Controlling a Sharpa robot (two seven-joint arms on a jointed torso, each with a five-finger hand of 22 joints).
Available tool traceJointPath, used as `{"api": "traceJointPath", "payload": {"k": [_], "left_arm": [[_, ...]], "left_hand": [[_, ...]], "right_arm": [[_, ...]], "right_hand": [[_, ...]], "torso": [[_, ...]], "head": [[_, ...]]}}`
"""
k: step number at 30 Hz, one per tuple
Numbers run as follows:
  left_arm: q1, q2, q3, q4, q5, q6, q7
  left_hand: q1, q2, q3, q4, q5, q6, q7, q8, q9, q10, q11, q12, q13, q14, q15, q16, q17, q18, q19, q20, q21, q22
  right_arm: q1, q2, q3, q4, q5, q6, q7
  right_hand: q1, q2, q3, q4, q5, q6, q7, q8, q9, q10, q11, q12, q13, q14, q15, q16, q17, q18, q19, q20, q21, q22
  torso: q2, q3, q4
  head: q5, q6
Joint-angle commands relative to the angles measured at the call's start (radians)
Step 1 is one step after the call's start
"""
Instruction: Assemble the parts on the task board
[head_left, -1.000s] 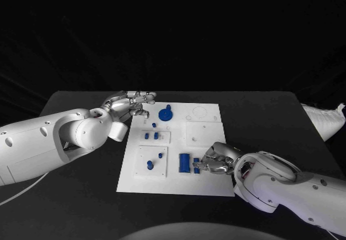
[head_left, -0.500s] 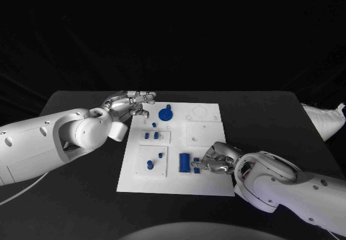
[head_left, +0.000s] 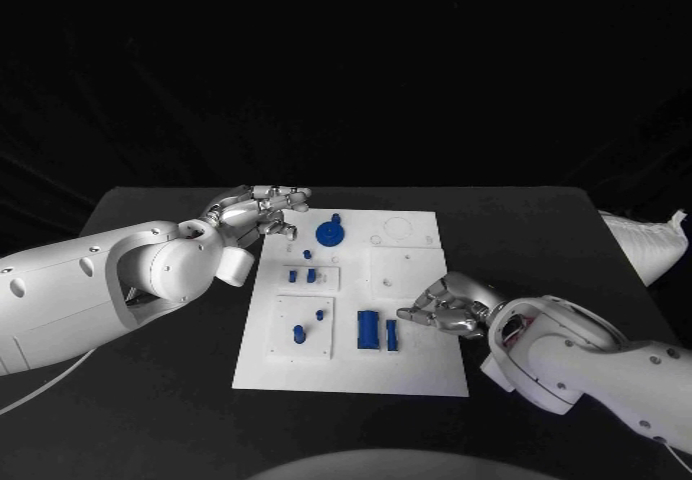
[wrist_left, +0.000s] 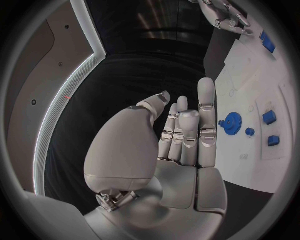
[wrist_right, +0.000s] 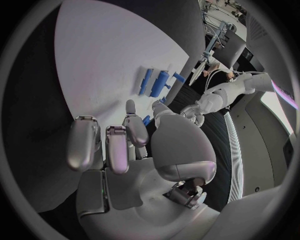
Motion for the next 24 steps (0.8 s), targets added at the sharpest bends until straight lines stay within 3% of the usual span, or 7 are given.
{"api": "traceJointPath", "payload": {"k": [1, 5, 7, 13, 16, 21, 24], "left_arm": [[0.0, 0.011, 0.0, -0.013, -0.002, 0.016, 0.015], [-0.006, 0.03, 0.0, -0.041, 0.008, 0.013, 0.024], [-0.015, 0.045, 0.0, -0.062, 0.023, 0.011, 0.033], [-0.041, 0.106, 0.001, -0.153, 0.069, 0.003, 0.067], [-0.054, 0.143, 0.001, -0.211, 0.098, -0.008, 0.094], [-0.071, 0.206, 0.001, -0.304, 0.133, -0.043, 0.141], [-0.079, 0.241, 0.002, -0.356, 0.144, -0.055, 0.163]], "left_hand": [[-0.007, 0.005, 0.0, 0.0, 0.004, -0.007, 0.003, 0.006, 0.0, -0.008, 0.0, 0.005, 0.001, -0.007, 0.002, -0.006, -0.004, 0.017, -0.004, 0.005, -0.007, -0.002], [-0.025, -0.002, -0.013, 0.009, 0.003, -0.011, 0.001, 0.011, 0.0, -0.017, 0.001, 0.013, 0.001, -0.074, 0.006, -0.073, -0.121, 0.016, -0.029, 0.01, -0.025, -0.011], [-0.038, -0.004, -0.025, 0.018, 0.002, -0.011, 0.001, 0.017, 0.001, -0.034, 0.006, 0.01, -0.004, -0.149, 0.012, -0.148, -0.225, 0.015, -0.064, 0.015, -0.051, -0.026], [-0.04, 0.006, -0.042, 0.033, -0.009, -0.016, 0.009, 0.025, -0.002, -0.067, 0.026, -0.068, -0.066, -0.354, 0.066, -0.508, -0.404, 0.006, -0.315, 0.065, -0.274, -0.186], [-0.037, 0.011, -0.054, 0.04, -0.011, -0.02, 0.001, 0.01, -0.002, -0.039, 0.042, -0.128, -0.11, -0.358, 0.092, -0.687, -0.488, 0.009, -0.408, 0.107, -0.374, -0.29], [-0.032, 0.02, -0.092, 0.044, -0.021, -0.014, -0.013, -0.018, -0.003, -0.026, 0.065, -0.214, -0.148, -0.368, 0.126, -0.856, -0.568, 0.02, -0.517, 0.154, -0.37, -0.407], [-0.026, 0.035, -0.116, 0.046, -0.02, -0.003, -0.018, -0.034, -0.003, -0.017, 0.07, -0.254, -0.15, -0.355, 0.135, -0.923, -0.602, 0.023, -0.531, 0.163, -0.372, -0.459]], "right_arm": [[0.026, -0.009, 0.001, -0.031, 0.341, -0.067, 0.325], [0.059, -0.005, 0.001, -0.086, 0.558, -0.064, 0.48], [0.076, 0.01, 0.001, -0.134, 0.668, -0.051, 0.552], [0.099, 0.091, 0.004, -0.309, 0.913, 0.001, 0.691], [0.103, 0.148, 0.01, -0.411, 0.989, 0.042, 0.738], [0.104, 0.228, 0.02, -0.547, 1.041, 0.096, 0.787], [0.104, 0.267, 0.024, -0.611, 1.05, 0.117, 0.803]], "right_hand": [[0.042, 0.008, -0.013, -0.017, 0.012, -0.022, 0.013, -0.018, -0.014, -0.038, 0.012, -0.082, -0.02, 0.055, 0.014, -0.038, 0.057, 0.024, -0.023, 0.01, -0.048, -0.057], [0.126, 0.022, -0.016, -0.065, 0.015, -0.057, 0.036, -0.041, -0.037, -0.209, 0.027, -0.45, -0.221, -0.022, 0.03, -0.261, -0.186, 0.076, -0.138, 0.026, -0.293, -0.34], [0.169, 0.033, -0.01, -0.088, 0.008, -0.076, 0.052, -0.054, -0.051, -0.288, 0.044, -0.579, -0.316, -0.117, 0.041, -0.525, -0.434, 0.106, -0.233, 0.041, -0.498, -0.546], [0.253, 0.043, 0.032, -0.125, -0.043, -0.089, 0.092, -0.073, -0.103, -0.381, 0.098, -0.864, -0.65, -0.286, 0.104, -0.99, -0.738, 0.105, -0.344, 0.1, -0.8, -0.751], [0.28, 0.041, 0.059, -0.145, -0.06, -0.103, 0.086, -0.074, -0.133, -0.376, 0.117, -0.936, -0.784, -0.385, 0.146, -1.153, -0.842, 0.099, -0.421, 0.142, -0.946, -0.85], [0.274, 0.04, 0.075, -0.171, -0.066, -0.114, 0.085, -0.074, -0.188, -0.361, 0.14, -1.006, -0.965, -0.418, 0.184, -1.307, -0.985, 0.108, -0.434, 0.191, -1.086, -0.959], [0.256, 0.048, 0.073, -0.202, -0.067, -0.107, 0.089, -0.074, -0.235, -0.345, 0.144, -1.009, -1.085, -0.389, 0.194, -1.371, -1.081, 0.112, -0.405, 0.2, -1.152, -1.02]], "torso": [[-0.012, -0.003, -0.0043], [-0.026, -0.0041, -0.0052], [-0.037, -0.0043, -0.0052], [-0.08, -0.0081, -0.0123], [-0.1, -0.0084, -0.0192], [-0.117, -0.0051, -0.0233], [-0.127, -0.0026, -0.0242]], "head": [[-0.005, 0.011], [-0.004, 0.026], [-0.007, 0.032], [-0.004, 0.074], [0.001, 0.105], [0.001, 0.15], [0.001, 0.16]]}}
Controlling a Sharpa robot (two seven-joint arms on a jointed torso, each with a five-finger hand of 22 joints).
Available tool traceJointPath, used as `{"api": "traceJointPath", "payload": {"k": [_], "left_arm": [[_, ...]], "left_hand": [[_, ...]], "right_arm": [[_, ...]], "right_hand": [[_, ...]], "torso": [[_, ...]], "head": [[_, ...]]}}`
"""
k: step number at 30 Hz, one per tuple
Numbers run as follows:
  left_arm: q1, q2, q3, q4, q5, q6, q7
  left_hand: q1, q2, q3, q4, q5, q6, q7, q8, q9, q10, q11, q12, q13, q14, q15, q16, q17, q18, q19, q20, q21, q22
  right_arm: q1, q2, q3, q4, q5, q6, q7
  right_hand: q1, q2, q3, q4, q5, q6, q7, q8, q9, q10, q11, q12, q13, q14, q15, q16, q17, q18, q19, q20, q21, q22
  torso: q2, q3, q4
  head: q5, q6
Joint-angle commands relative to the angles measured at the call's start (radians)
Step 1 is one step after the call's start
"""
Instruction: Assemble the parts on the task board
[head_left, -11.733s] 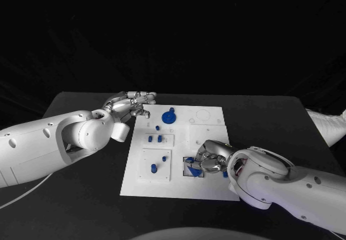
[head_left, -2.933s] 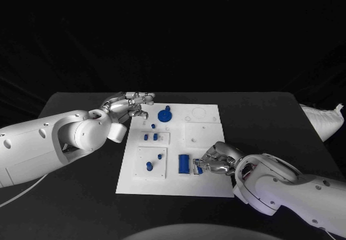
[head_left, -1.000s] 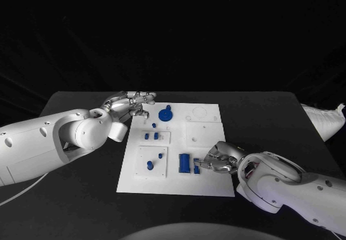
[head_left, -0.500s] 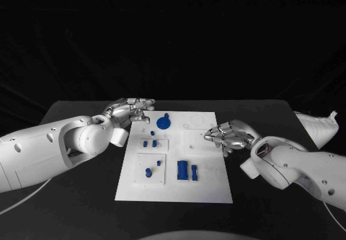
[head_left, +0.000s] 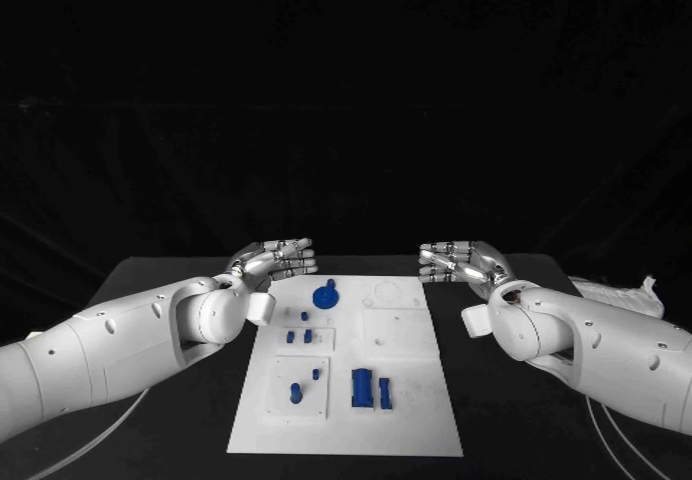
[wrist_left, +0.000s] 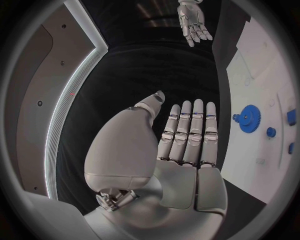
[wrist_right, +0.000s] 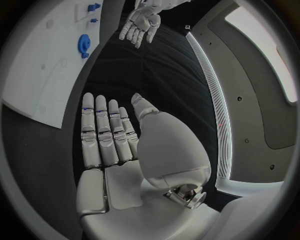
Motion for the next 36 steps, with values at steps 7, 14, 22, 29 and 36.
{"api": "traceJointPath", "payload": {"k": [7, 14, 22, 29, 36], "left_arm": [[-0.013, 0.047, 0.0, -0.067, 0.028, -0.023, 0.042], [-0.021, 0.036, 0.005, -0.024, 0.007, -0.086, 0.059], [-0.048, -0.001, 0.022, 0.12, -0.063, -0.293, 0.115], [-0.073, -0.035, 0.037, 0.253, -0.127, -0.484, 0.166], [-0.086, -0.052, 0.045, 0.322, -0.16, -0.582, 0.193]], "left_hand": [[-0.391, 0.046, -0.108, -0.1, -0.039, -0.29, -0.051, -0.111, -0.067, -0.296, -0.045, -0.11, -0.064, -0.262, -0.038, -0.149, -0.08, -0.053, -0.242, -0.077, -0.066, -0.19], [-0.603, 0.123, -0.152, -0.1, -0.13, -0.44, -0.077, -0.111, -0.067, -0.45, -0.071, -0.14, -0.064, -0.409, -0.061, -0.184, -0.165, -0.071, -0.367, -0.118, -0.066, -0.254], [-0.812, 0.123, -0.194, -0.1, -0.13, -0.594, -0.164, -0.111, -0.067, -0.608, -0.165, -0.232, -0.064, -0.558, -0.142, -0.216, -0.165, -0.092, -0.492, -0.159, -0.066, -0.314], [-0.935, 0.123, -0.219, -0.1, -0.13, -0.684, -0.164, -0.111, -0.067, -0.7, -0.165, -0.232, -0.064, -0.646, -0.142, -0.295, -0.165, -0.103, -0.564, -0.183, -0.066, -0.349], [-1.037, 0.123, -0.299, -0.1, -0.13, -0.759, -0.164, -0.111, -0.067, -0.777, -0.165, -0.232, -0.064, -0.719, -0.142, -0.295, -0.165, -0.179, -0.625, -0.262, -0.066, -0.378]], "right_arm": [[-0.003, 0.054, 0.003, -0.091, 0.051, 0.044, 0.049], [-0.001, 0.041, -0.006, -0.038, 0.076, -0.019, 0.07], [0.003, -0.002, -0.036, 0.135, 0.158, -0.222, 0.138], [0.006, -0.032, -0.058, 0.255, 0.215, -0.363, 0.184], [0.007, -0.041, -0.064, 0.291, 0.232, -0.405, 0.199]], "right_hand": [[-0.431, 0.008, -0.054, -0.049, -0.045, -0.277, -0.045, -0.069, -0.105, -0.305, -0.04, -0.071, -0.189, -0.271, -0.039, -0.111, -0.167, -0.053, -0.258, -0.071, -0.143, -0.157], [-0.646, 0.008, -0.073, -0.049, -0.07, -0.424, -0.071, -0.069, -0.129, -0.472, -0.064, -0.071, -0.277, -0.445, -0.118, -0.111, -0.194, -0.07, -0.424, -0.106, -0.143, -0.157], [-0.852, 0.008, -0.147, -0.049, -0.148, -0.572, -0.168, -0.069, -0.201, -0.639, -0.144, -0.071, -0.277, -0.623, -0.118, -0.111, -0.271, -0.091, -0.594, -0.141, -0.143, -0.157], [-0.972, 0.008, -0.147, -0.049, -0.148, -0.659, -0.168, -0.069, -0.201, -0.738, -0.144, -0.071, -0.277, -0.726, -0.118, -0.111, -0.271, -0.102, -0.692, -0.227, -0.143, -0.157], [-1.072, 0.008, -0.147, -0.049, -0.148, -0.73, -0.168, -0.069, -0.201, -0.819, -0.144, -0.071, -0.277, -0.813, -0.118, -0.111, -0.271, -0.178, -0.775, -0.227, -0.143, -0.157]], "torso": [[-0.021, 0.0047, -0.0046], [-0.038, 0.0121, 0.0252], [-0.046, 0.0157, 0.0397], [-0.046, 0.0157, 0.0397], [-0.046, 0.0157, 0.0397]], "head": [[0.0, 0.026], [-0.018, 0.049], [-0.027, 0.06], [-0.027, 0.06], [-0.027, 0.06]]}}
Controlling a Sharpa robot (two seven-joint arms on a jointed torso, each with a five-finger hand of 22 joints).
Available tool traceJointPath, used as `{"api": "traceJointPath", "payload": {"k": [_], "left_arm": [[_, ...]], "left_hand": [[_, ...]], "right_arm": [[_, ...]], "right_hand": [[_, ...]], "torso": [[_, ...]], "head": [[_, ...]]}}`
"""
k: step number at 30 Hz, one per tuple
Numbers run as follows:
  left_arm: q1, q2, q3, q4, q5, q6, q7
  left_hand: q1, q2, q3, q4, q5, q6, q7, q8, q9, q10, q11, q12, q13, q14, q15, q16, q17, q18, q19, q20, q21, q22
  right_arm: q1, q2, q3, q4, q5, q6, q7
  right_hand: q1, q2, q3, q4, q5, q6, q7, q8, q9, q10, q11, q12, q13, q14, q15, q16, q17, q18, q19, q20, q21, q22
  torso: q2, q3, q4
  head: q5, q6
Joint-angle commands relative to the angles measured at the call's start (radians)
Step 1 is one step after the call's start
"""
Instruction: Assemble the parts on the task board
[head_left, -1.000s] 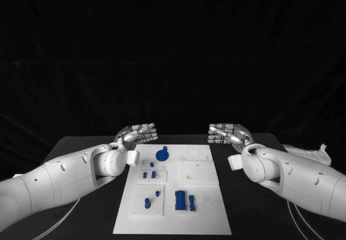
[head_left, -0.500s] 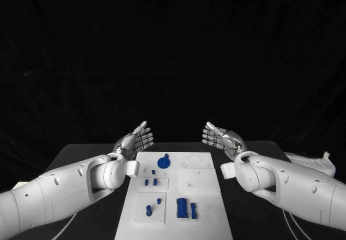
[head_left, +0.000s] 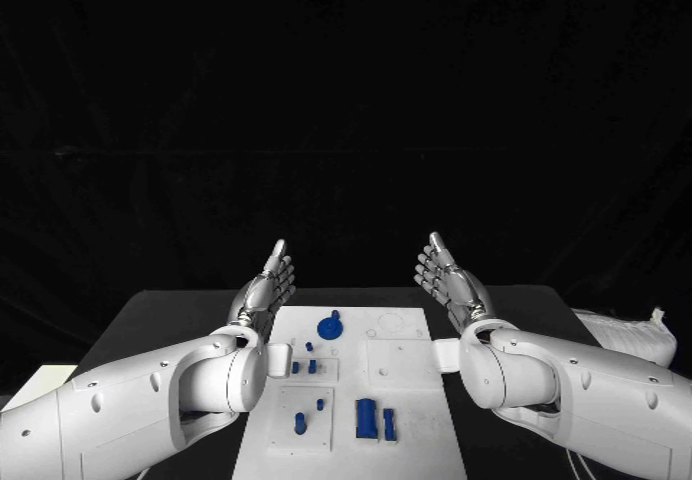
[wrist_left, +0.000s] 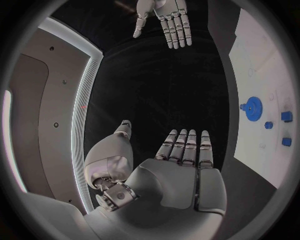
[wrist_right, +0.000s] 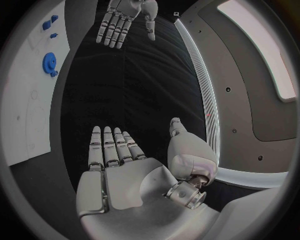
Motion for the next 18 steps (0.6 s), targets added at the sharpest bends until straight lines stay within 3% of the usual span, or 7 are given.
{"api": "traceJointPath", "payload": {"k": [1, 4, 5, 18], "left_arm": [[-0.003, -0.003, 0.002, 0.017, -0.058, -0.118, 0.058], [-0.003, -0.004, 0.003, 0.02, -0.059, -0.121, 0.059], [-0.003, -0.004, 0.003, 0.02, -0.059, -0.121, 0.059], [-0.003, -0.004, 0.003, 0.02, -0.059, -0.121, 0.059]], "left_hand": [[-0.133, 0.001, -0.069, -0.001, -0.006, -0.097, -0.008, -0.007, -0.001, -0.1, -0.01, -0.011, -0.002, -0.094, -0.006, -0.019, -0.003, -0.051, -0.079, -0.056, -0.006, -0.038], [-0.169, 0.001, -0.069, -0.001, -0.006, -0.124, -0.008, -0.007, -0.001, -0.127, -0.01, -0.011, -0.002, -0.12, -0.006, -0.019, -0.003, -0.051, -0.1, -0.056, -0.006, -0.048], [-0.179, 0.001, -0.069, -0.001, -0.006, -0.131, -0.008, -0.007, -0.001, -0.134, -0.01, -0.011, -0.002, -0.127, -0.006, -0.019, -0.003, -0.051, -0.105, -0.056, -0.006, -0.119], [-0.28, 0.001, -0.069, -0.001, -0.006, -0.206, -0.008, -0.007, -0.001, -0.211, -0.01, -0.011, -0.002, -0.2, -0.006, -0.019, -0.003, -0.051, -0.165, -0.056, -0.006, -0.119]], "right_arm": [[0.001, -0.001, 0.0, 0.004, 0.033, -0.068, 0.044], [0.001, -0.001, 0.0, 0.004, 0.033, -0.068, 0.044], [0.001, -0.001, 0.0, 0.004, 0.033, -0.068, 0.044], [0.001, -0.001, 0.0, 0.004, 0.033, -0.068, 0.044]], "right_hand": [[-0.13, 0.0, -0.008, -0.001, -0.009, -0.093, -0.012, -0.007, -0.004, -0.106, -0.005, -0.007, -0.003, -0.111, -0.002, -0.004, -0.005, -0.053, -0.106, -0.028, -0.006, -0.002], [-0.166, 0.0, -0.008, -0.001, -0.009, -0.119, -0.012, -0.007, -0.004, -0.136, -0.005, -0.007, -0.003, -0.142, -0.002, -0.004, -0.005, -0.053, -0.136, -0.028, -0.006, -0.002], [-0.175, 0.0, -0.008, -0.001, -0.009, -0.126, -0.012, -0.007, -0.004, -0.143, -0.005, -0.007, -0.003, -0.151, -0.002, -0.004, -0.005, -0.053, -0.144, -0.028, -0.006, -0.002], [-0.274, 0.0, -0.008, -0.001, -0.009, -0.197, -0.012, -0.007, -0.004, -0.225, -0.005, -0.007, -0.003, -0.236, -0.002, -0.004, -0.005, -0.053, -0.226, -0.028, -0.006, -0.002]], "torso": [[0.0, 0.0, 0.0004], [0.0, 0.0, 0.0004], [0.0, 0.0, 0.0004], [0.0, 0.0, 0.0004]], "head": [[0.0, 0.0], [0.0, 0.0], [0.0, 0.0], [0.0, 0.0]]}}
